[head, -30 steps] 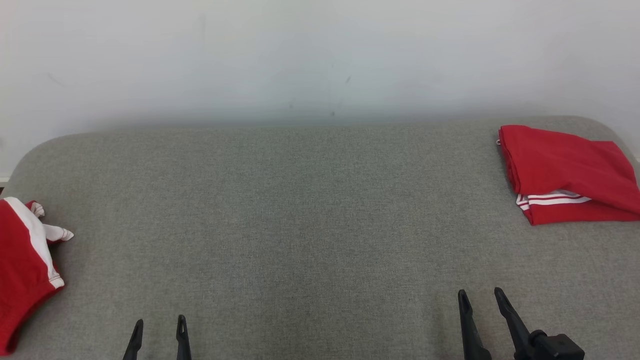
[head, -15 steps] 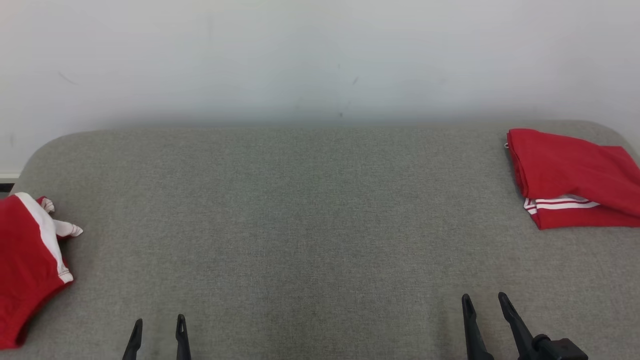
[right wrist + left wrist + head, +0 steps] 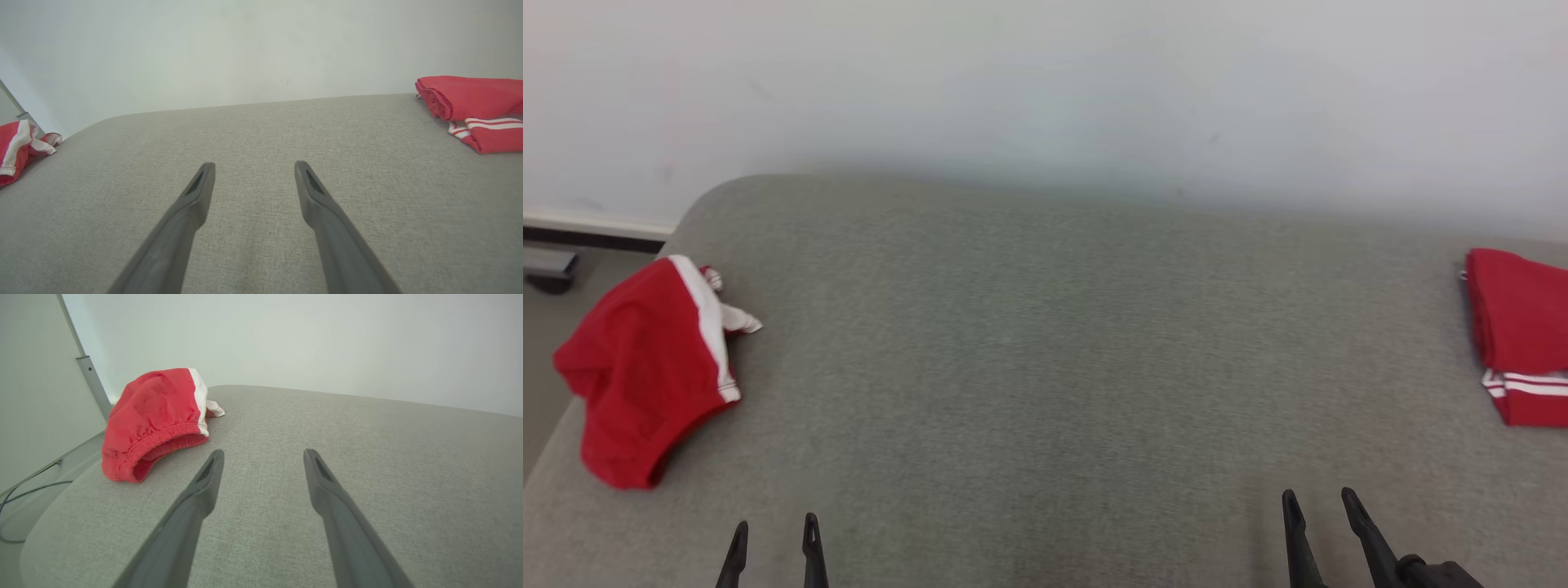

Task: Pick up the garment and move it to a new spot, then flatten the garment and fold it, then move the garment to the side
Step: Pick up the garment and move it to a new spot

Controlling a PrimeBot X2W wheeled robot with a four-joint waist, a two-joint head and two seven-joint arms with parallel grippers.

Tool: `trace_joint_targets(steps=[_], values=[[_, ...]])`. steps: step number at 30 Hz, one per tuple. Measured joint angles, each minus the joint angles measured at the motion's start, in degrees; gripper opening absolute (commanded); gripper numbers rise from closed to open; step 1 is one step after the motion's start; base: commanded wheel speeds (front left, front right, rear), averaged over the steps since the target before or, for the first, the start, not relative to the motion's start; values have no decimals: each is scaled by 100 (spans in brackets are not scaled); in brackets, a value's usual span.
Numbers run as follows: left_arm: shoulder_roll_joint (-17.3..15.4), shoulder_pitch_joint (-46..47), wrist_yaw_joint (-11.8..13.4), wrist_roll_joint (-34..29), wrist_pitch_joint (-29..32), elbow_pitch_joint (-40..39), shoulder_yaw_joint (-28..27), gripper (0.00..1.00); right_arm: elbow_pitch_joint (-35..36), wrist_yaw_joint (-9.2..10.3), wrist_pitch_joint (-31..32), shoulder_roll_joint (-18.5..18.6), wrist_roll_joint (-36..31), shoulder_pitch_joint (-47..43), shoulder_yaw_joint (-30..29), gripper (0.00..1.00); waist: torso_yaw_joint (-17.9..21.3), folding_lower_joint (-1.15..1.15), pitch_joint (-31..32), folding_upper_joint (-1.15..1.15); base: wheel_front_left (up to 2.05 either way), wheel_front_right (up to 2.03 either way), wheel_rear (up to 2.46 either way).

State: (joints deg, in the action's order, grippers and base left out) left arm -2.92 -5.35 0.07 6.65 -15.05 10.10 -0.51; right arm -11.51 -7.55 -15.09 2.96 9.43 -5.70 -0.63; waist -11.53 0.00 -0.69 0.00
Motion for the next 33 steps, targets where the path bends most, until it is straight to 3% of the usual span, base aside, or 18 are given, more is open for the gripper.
trace_joint_targets(steps=[20, 33], values=[[0, -59, 45, 25, 0, 19, -156, 100, -34, 0, 0, -1, -94, -2, 83, 100, -1494, 0, -41, 0, 0, 0, 0], [1, -66, 66, 45, 0, 22, -293, 100, -52, 0, 0, -1, -154, 13, 131, 100, -1576, 0, -89, 0, 0, 0, 0]])
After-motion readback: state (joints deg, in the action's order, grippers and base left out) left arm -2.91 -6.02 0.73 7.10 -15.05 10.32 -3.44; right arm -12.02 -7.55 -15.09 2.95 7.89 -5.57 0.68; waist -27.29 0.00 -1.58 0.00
